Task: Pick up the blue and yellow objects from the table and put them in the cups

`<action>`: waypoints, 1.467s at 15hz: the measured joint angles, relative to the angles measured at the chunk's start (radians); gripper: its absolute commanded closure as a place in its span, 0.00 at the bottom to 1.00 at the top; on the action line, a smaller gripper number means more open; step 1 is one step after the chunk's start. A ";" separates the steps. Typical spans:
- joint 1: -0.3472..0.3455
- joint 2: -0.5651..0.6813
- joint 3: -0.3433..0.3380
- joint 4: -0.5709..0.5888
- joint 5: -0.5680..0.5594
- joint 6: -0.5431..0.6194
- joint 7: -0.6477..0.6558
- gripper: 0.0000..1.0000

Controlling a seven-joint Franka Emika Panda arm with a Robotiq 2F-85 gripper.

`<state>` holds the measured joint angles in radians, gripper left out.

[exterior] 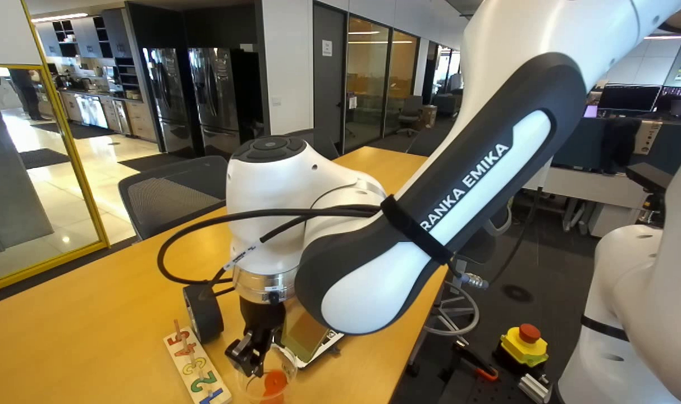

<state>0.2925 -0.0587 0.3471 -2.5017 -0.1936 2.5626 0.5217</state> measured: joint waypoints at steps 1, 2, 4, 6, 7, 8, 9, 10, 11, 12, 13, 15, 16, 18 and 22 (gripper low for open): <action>0.000 0.000 0.000 0.000 0.000 0.000 -0.002 0.05; 0.000 0.000 0.000 0.000 0.000 0.000 -0.003 0.00; 0.000 0.000 -0.001 0.000 0.000 -0.001 -0.008 0.00; -0.001 -0.001 -0.005 0.000 0.002 -0.004 -0.020 0.00; -0.002 -0.002 -0.010 0.000 0.004 -0.007 -0.032 0.00; -0.006 -0.007 -0.016 0.000 0.006 -0.016 -0.044 0.00; -0.011 -0.015 -0.026 0.000 0.010 -0.033 -0.060 0.00; -0.019 -0.032 -0.040 -0.001 0.016 -0.062 -0.083 0.00; -0.028 -0.053 -0.054 -0.001 0.021 -0.095 -0.107 0.00; -0.039 -0.081 -0.071 -0.001 0.029 -0.138 -0.138 0.00; -0.048 -0.114 -0.087 -0.001 0.039 -0.188 -0.173 0.00; -0.065 -0.196 -0.123 -0.001 0.063 -0.313 -0.257 0.00; -0.072 -0.242 -0.141 -0.001 0.072 -0.379 -0.302 0.00; -0.084 -0.340 -0.181 -0.003 0.088 -0.515 -0.386 0.00; -0.119 -0.537 -0.266 -0.012 0.093 -0.746 -0.502 0.00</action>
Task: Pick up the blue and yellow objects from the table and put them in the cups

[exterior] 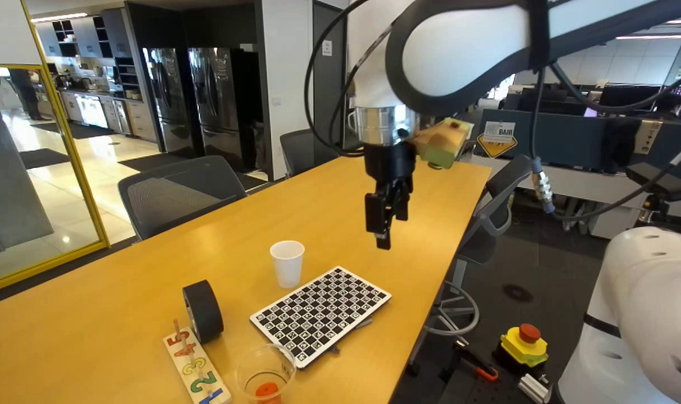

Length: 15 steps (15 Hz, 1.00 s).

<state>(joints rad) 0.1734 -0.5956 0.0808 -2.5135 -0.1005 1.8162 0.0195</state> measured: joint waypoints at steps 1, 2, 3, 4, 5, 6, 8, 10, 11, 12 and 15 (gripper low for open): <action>-0.011 -0.042 -0.022 -0.002 0.000 -0.043 -0.024 0.00; -0.021 -0.078 -0.044 -0.004 0.000 -0.078 -0.046 0.00; -0.033 -0.108 -0.064 -0.006 0.000 -0.104 -0.060 0.00; -0.046 -0.134 -0.083 -0.009 0.003 -0.112 -0.064 0.00; -0.061 -0.157 -0.099 -0.012 0.005 -0.112 -0.064 0.00; -0.074 -0.176 -0.113 -0.017 0.008 -0.111 -0.064 0.00; -0.098 -0.209 -0.136 -0.027 0.019 -0.106 -0.064 0.00; -0.120 -0.235 -0.153 -0.037 0.032 -0.102 -0.064 0.00; -0.130 -0.245 -0.158 -0.042 0.036 -0.100 -0.064 0.00; -0.139 -0.253 -0.161 -0.046 0.038 -0.099 -0.064 0.00; -0.152 -0.258 -0.161 -0.054 0.038 -0.100 -0.064 0.00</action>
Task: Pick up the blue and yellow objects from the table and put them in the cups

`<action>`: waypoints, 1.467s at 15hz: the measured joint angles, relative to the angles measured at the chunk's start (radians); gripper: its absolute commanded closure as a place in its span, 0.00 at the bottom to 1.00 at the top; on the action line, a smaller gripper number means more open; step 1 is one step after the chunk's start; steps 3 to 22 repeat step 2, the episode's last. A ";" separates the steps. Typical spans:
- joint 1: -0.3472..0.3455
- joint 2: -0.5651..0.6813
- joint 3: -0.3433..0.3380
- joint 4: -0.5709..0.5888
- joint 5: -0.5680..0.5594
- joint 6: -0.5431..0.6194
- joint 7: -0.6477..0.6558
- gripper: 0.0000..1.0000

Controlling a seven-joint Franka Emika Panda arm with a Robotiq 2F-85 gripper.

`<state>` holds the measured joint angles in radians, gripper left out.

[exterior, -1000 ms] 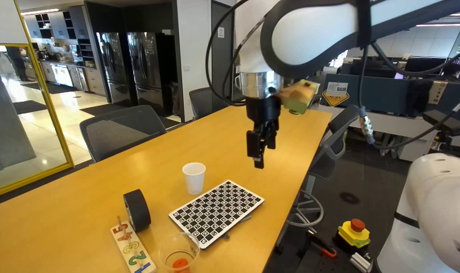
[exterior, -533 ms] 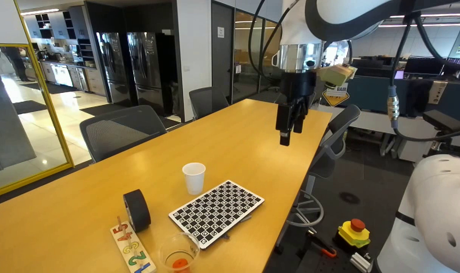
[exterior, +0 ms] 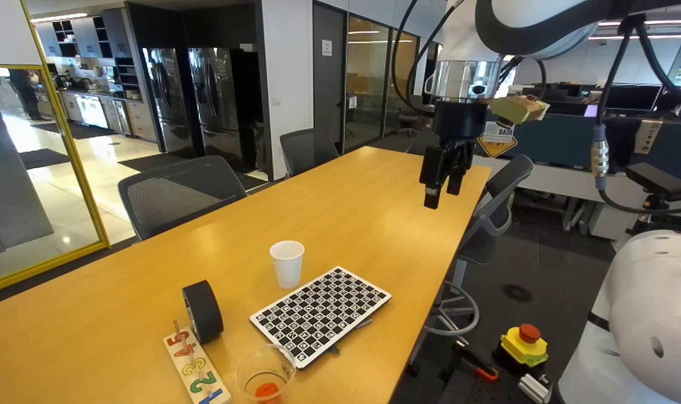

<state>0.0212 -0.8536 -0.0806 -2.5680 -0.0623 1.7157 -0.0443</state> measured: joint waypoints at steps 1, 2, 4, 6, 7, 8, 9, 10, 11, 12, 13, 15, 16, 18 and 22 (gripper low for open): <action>0.000 0.001 0.001 -0.001 0.000 0.000 0.000 0.00; 0.000 0.003 0.002 -0.002 0.000 0.000 0.000 0.00; 0.000 0.003 0.002 -0.002 0.000 0.000 0.000 0.00; 0.000 0.003 0.002 -0.002 0.000 0.000 0.000 0.00; 0.000 0.003 0.002 -0.002 0.000 0.000 0.000 0.00; 0.000 0.003 0.002 -0.002 0.000 0.000 0.000 0.00; 0.000 0.003 0.002 -0.002 0.000 0.000 0.000 0.00; 0.000 0.003 0.002 -0.002 0.000 0.000 0.000 0.00; 0.000 0.003 0.002 -0.002 0.000 0.000 0.000 0.00; 0.000 0.003 0.002 -0.002 0.000 0.000 0.000 0.00; 0.000 0.003 0.002 -0.002 0.000 0.000 0.000 0.00; 0.000 0.003 0.002 -0.002 0.000 0.000 0.000 0.00; 0.000 0.003 0.002 -0.002 0.000 0.000 0.000 0.00; 0.000 0.003 0.002 -0.002 0.000 0.000 0.000 0.00; 0.000 0.003 0.002 -0.002 0.000 0.000 0.000 0.00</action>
